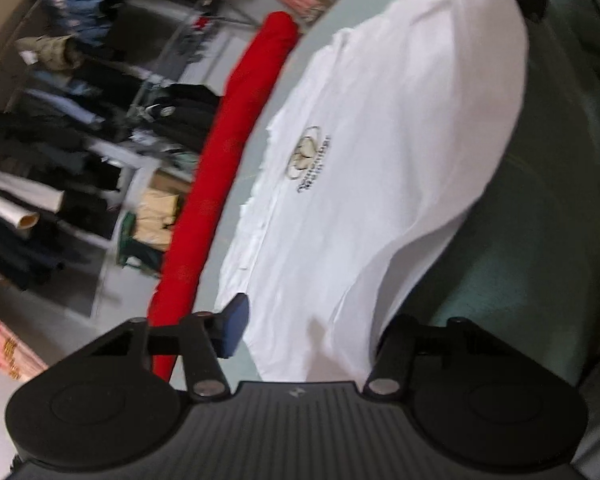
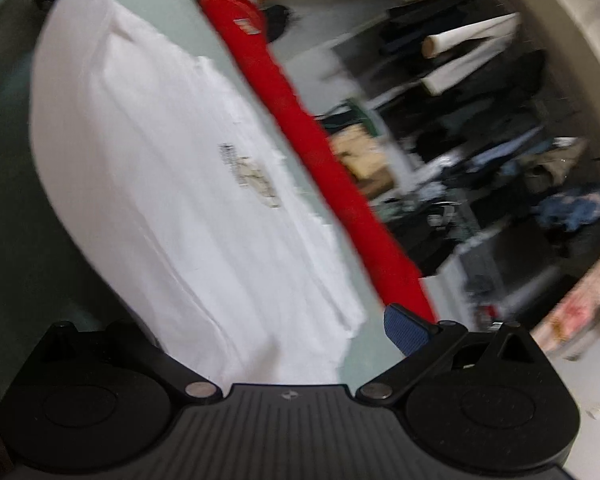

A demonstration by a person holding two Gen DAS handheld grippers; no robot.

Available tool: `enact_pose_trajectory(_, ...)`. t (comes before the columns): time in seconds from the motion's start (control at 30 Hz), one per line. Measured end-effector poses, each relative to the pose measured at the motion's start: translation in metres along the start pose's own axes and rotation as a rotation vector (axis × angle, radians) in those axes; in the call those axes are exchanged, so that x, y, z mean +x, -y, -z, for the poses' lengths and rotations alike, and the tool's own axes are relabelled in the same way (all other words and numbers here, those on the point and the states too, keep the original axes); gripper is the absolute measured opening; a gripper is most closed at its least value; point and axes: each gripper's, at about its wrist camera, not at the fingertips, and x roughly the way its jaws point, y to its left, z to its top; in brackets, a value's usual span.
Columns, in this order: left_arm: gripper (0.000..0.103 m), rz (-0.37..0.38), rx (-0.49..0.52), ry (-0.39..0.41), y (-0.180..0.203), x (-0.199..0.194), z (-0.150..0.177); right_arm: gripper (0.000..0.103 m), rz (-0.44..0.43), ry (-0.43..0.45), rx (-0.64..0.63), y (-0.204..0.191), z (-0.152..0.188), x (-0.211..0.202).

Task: Fold clothes

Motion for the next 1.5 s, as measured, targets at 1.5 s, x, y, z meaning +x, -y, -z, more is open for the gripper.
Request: enact_pose_trajectory(1.5,0.041,0.125,0.001,-0.078,-0.056,0.072,-0.012,0.102,0.085,-0.019,-0.089,0.049,-0.027,0.069)
